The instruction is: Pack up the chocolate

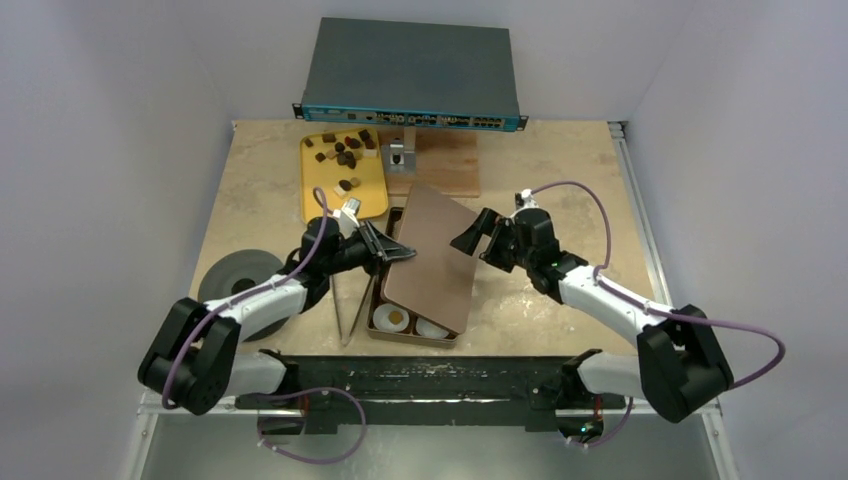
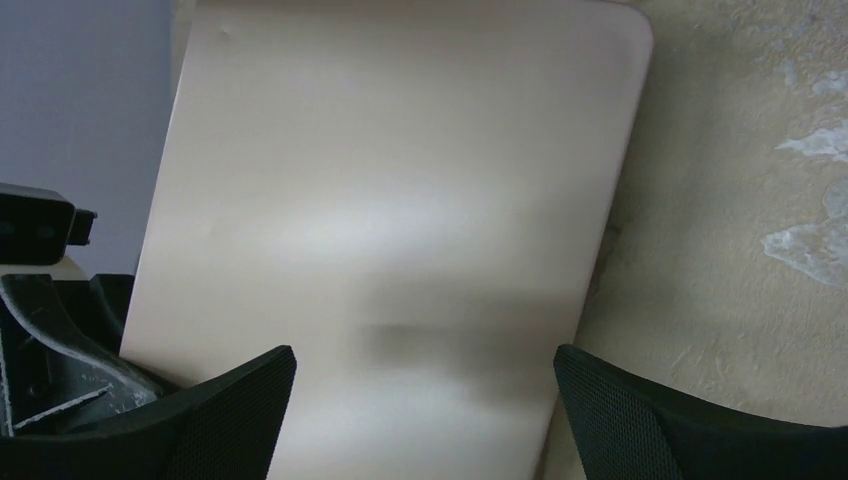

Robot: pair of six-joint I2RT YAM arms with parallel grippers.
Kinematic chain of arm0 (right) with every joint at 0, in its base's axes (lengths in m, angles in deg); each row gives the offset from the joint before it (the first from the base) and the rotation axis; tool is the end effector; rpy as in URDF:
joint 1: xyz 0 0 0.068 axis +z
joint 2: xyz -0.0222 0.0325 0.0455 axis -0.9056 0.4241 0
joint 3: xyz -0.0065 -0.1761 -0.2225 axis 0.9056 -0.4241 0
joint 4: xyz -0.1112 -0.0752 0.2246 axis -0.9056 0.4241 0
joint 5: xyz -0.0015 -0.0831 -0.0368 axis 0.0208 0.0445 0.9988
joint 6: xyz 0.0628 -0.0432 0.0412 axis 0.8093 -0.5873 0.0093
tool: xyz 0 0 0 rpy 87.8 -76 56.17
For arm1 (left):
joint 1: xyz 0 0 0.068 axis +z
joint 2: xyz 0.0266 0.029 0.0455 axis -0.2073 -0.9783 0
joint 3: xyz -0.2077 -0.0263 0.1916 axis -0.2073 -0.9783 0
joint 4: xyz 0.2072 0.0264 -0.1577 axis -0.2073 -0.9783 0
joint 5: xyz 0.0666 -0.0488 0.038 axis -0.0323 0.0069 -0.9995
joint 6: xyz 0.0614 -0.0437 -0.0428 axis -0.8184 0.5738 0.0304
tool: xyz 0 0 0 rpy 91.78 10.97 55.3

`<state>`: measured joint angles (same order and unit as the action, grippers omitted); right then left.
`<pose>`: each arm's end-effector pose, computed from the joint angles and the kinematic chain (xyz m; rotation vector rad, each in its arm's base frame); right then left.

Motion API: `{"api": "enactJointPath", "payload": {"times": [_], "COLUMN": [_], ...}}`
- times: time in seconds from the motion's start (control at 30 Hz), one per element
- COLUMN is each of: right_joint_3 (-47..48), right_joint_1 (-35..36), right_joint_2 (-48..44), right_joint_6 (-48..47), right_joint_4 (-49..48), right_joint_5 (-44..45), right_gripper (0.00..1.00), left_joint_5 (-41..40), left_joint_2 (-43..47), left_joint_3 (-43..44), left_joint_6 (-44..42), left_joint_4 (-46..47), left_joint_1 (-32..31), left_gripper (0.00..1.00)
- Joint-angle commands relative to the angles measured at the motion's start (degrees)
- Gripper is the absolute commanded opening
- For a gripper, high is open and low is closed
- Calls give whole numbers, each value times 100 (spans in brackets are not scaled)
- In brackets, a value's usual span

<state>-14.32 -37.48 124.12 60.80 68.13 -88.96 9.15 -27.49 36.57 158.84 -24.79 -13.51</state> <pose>0.2534 0.1463 0.2077 0.3183 2.2109 0.9621 0.2397 -0.1595 0.2081 -0.5777 2.1759 -1.6643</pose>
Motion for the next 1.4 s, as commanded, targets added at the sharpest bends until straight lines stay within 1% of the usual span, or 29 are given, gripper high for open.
{"api": "enactJointPath", "payload": {"times": [0.0, 0.1, 0.2, 0.37, 0.47, 0.57, 0.73, 0.9, 1.0, 1.1, 1.23, 1.37], "right_joint_3": [259, 257, 255, 321, 302, 144, -128, -52, 59, 222, 505, 699], "right_joint_1": [7, 9, 9, 18, 18, 17, 26, 56, 123, 242, 435, 642], "right_joint_2": [327, 451, 480, 291, 136, 196, 563, 936, 994, 986, 1073, 1255], "right_joint_6": [-250, -269, -296, -419, -490, -445, -214, -165, -149, -202, -293, -333], "right_joint_4": [-251, -317, -257, 157, 371, 127, -711, -937, -833, -526, -84, 152], "right_joint_5": [138, 162, 209, 521, 768, 603, 116, -14, 93, 361, 726, 971], "right_gripper": [97, 96, 96, 96, 99, 99, 99, 99, 99, 99, 99, 99], "left_joint_5": [346, 395, 417, 392, 320, 268, 164, 65, -6, -160, -422, -544], "left_joint_2": [-381, -572, -591, -467, -391, -346, -246, -183, -152, -61, 99, 161], "left_joint_3": [-174, -286, -360, -322, -303, -346, -413, -444, -396, -315, -128, 29], "left_joint_6": [-225, -232, -329, -738, -969, -1121, -1343, -1530, -1660, -1903, -2189, -2359], "left_joint_4": [1144, 1391, 1379, 821, 450, 308, 36, -212, -486, -925, -1618, -2093], "left_joint_1": [139, 193, 277, 392, 411, 412, 415, 418, 412, 416, 419, 414], "left_gripper": [0, 0, 0, 0, 0, 0, 0, 0, 0, 5, 15, 18]}}
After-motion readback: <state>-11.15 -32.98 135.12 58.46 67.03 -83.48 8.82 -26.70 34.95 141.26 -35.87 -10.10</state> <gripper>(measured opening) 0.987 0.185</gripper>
